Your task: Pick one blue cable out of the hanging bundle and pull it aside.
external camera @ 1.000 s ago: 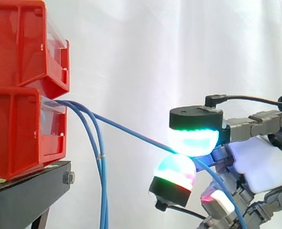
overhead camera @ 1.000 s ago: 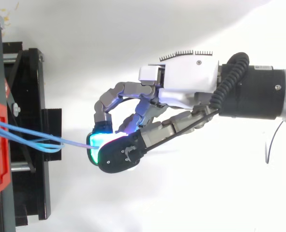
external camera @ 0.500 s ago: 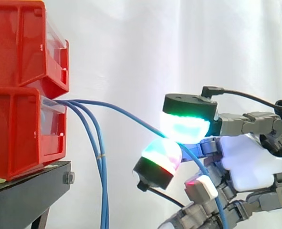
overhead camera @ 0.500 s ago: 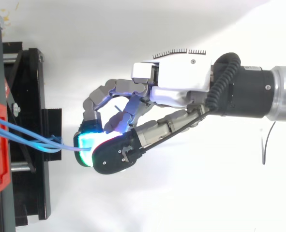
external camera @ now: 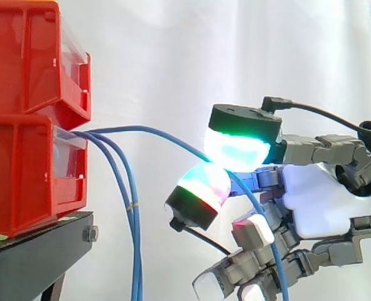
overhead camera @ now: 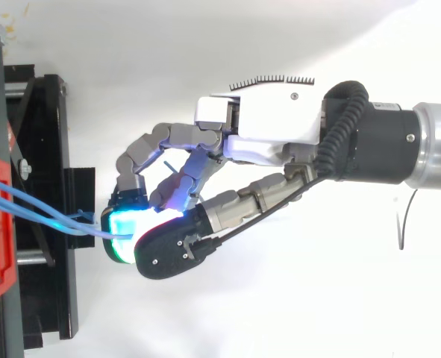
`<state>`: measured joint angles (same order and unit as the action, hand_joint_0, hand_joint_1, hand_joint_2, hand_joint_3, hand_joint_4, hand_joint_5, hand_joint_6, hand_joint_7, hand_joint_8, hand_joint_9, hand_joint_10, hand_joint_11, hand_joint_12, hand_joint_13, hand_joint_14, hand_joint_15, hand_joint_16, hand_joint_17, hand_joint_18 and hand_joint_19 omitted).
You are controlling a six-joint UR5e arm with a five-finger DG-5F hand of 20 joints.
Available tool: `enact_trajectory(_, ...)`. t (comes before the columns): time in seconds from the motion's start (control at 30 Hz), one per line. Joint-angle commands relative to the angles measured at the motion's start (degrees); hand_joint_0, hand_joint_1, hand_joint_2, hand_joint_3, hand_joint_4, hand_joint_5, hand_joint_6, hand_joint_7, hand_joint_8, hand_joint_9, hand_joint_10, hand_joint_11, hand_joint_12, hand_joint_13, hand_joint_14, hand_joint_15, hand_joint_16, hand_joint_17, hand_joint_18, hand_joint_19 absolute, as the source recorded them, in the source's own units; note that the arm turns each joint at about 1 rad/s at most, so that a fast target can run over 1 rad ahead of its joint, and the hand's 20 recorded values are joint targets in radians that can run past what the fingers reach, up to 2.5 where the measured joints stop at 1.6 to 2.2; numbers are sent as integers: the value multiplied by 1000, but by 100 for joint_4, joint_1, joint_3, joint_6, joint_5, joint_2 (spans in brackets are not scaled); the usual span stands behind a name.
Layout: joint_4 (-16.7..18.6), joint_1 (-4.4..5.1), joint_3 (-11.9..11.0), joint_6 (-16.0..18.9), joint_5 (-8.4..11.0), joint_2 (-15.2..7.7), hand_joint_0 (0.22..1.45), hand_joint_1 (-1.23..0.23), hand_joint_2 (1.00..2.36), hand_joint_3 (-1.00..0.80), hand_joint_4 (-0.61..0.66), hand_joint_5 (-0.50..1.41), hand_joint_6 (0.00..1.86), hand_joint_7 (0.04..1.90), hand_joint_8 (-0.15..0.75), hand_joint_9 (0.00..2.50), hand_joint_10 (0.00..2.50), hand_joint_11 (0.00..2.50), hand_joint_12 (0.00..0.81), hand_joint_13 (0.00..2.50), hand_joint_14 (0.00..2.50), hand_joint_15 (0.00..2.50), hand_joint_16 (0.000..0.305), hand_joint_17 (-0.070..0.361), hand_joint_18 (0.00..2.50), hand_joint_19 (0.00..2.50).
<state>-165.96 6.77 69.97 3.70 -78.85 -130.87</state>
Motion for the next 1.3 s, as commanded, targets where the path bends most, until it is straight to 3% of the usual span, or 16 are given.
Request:
enact_trajectory(0.0, 3, 0, -1, -9, 1, 0, 671, -831, 1001, 166, -378, -121, 950, 1183, 280, 1156, 20, 638, 379, 781, 15, 368, 53, 120, 768, 512)
enact_trajectory(1.27, -6, 0, -1, -9, 10, 0, 656, -831, 1043, 169, -360, -113, 946, 1174, 290, 1163, 17, 635, 377, 769, 13, 372, 52, 117, 745, 490)
